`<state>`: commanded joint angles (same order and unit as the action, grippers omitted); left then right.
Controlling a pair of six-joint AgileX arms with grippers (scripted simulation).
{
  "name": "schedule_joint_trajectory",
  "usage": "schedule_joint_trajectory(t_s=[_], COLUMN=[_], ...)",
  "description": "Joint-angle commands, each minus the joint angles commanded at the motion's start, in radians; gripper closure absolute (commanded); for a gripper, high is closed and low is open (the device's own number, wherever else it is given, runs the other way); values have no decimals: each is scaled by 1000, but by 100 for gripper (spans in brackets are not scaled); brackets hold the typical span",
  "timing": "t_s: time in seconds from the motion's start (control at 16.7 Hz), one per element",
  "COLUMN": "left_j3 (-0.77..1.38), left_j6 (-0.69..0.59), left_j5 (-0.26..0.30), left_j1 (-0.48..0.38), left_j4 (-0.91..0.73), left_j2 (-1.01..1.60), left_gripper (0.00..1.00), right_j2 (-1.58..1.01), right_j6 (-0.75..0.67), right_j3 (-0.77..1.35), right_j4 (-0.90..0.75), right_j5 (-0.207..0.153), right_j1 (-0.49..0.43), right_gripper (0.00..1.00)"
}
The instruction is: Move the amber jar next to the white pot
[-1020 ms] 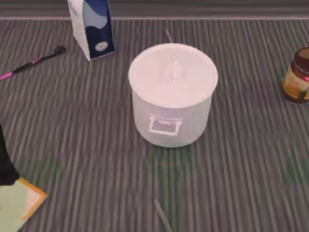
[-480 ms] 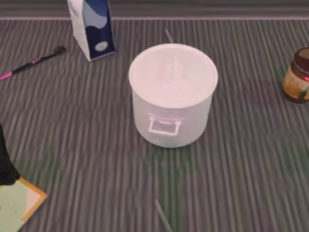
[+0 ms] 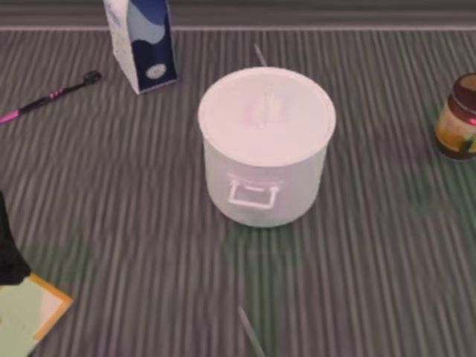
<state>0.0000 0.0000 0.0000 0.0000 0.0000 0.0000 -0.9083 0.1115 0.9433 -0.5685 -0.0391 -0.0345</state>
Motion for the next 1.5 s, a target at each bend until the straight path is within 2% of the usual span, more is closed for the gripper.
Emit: schedule_joint_trajectory(t_s=[0.6, 0.9, 1.2, 1.5], left_j3=[0, 0, 0, 0], left_j6=[0, 0, 0, 0], left_j5=[0, 0, 0, 0], left_j1=[0, 0, 0, 0], left_j4=[0, 0, 0, 0], left_j2=[0, 0, 0, 0], left_gripper=[0, 0, 0, 0], right_j2=[-1033, -1440, -1655, -1670], right_j6=[145, 206, 241, 244], right_j3=[1038, 1449, 1665, 1680], right_j4=[-652, -904, -1038, -1047], right_j5=[25, 39, 46, 46], right_j1=[19, 27, 29, 29], right_gripper=[0, 0, 0, 0])
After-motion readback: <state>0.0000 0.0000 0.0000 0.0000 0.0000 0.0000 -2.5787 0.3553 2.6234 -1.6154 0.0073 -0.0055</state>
